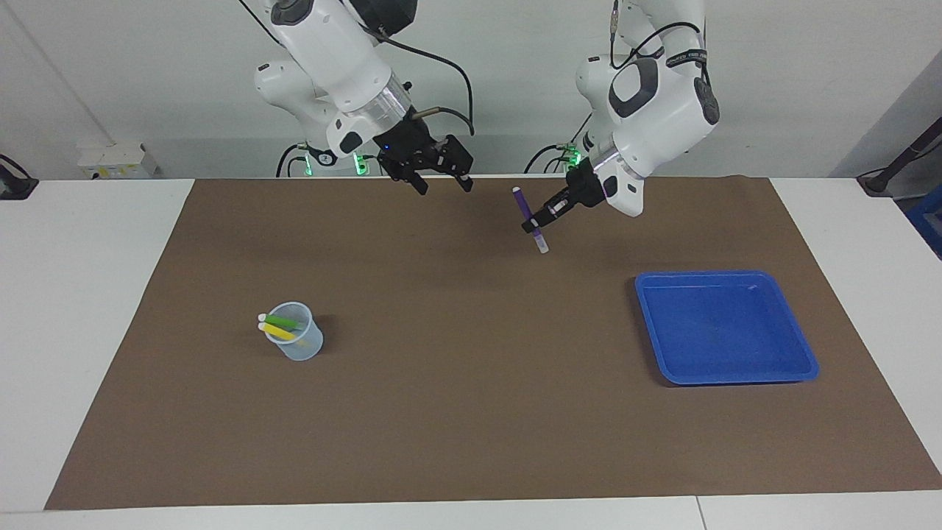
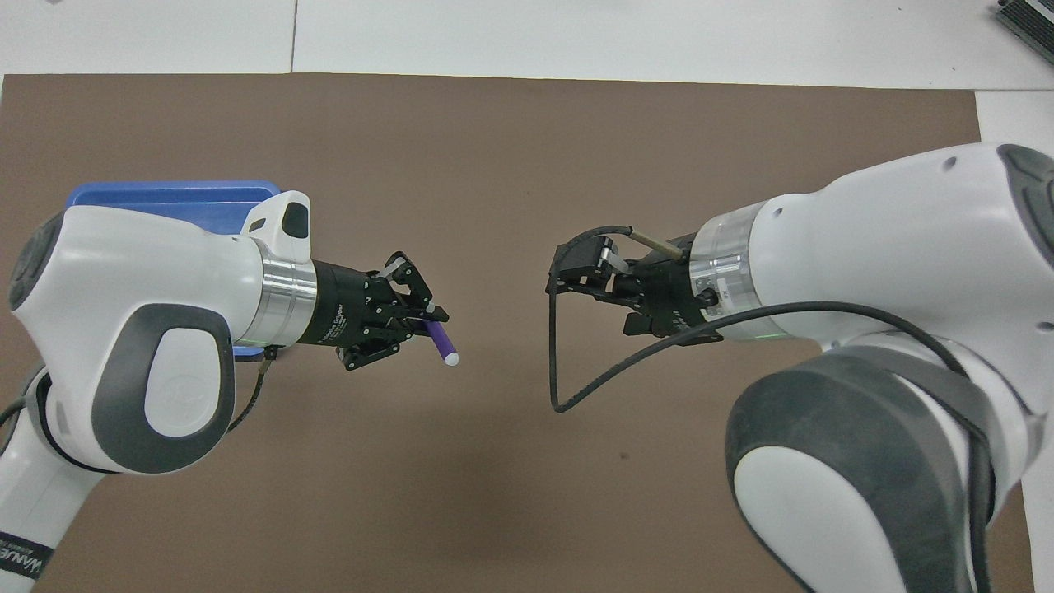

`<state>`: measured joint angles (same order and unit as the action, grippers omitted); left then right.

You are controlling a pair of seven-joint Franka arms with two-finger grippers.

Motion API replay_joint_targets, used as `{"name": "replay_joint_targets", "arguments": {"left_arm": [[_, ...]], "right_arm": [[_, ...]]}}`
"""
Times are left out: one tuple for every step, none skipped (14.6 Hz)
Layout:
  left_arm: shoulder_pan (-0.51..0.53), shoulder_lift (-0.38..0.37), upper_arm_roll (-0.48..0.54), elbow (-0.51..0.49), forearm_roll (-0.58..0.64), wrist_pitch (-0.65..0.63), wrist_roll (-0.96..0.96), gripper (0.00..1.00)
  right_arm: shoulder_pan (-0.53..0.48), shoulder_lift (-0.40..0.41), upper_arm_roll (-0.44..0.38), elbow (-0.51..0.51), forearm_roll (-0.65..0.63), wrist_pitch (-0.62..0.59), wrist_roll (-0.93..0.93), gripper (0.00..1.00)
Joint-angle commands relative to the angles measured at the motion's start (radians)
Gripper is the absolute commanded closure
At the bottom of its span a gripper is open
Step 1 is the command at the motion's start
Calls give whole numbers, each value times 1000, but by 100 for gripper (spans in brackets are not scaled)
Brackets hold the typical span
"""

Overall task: Right arm passes pens to left for tray arrangement
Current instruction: 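Open the right gripper and pull both grippers apart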

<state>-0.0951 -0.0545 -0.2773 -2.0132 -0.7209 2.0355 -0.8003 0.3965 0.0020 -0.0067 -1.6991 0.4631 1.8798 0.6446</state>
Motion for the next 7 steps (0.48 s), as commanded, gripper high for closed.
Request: {"name": "replay_joint_targets", "arguments": {"left_arm": [[37,-51,0,-65,55,-14,104,100],[57,-53,0,-73,108,-9,162,100],[78,-51,0,-78,168,-5,244,100],[110,-48,0,-87,201,-1,335,100],[133,-44,0,-93,207,0,414,100],[156,-39,0,-94,210,3,487,100],[175,-36,0,-96,227,9,536,100]], "right_arm": [[-57,-16,7,2,-34,-54,-135,0],[-73,-16,7,2,-47,-54,-184,0],[-87,-16,7,2,-81,-53,-233,0],[-96,-16,7,-5,-128,-45,-293,0],[-111,-16,7,-7,-170,-44,-350,0],[-134,-16,7,-10,-193,-42,-406,0],[-157,-14,7,-13,-208,-39,-468,0]]}}
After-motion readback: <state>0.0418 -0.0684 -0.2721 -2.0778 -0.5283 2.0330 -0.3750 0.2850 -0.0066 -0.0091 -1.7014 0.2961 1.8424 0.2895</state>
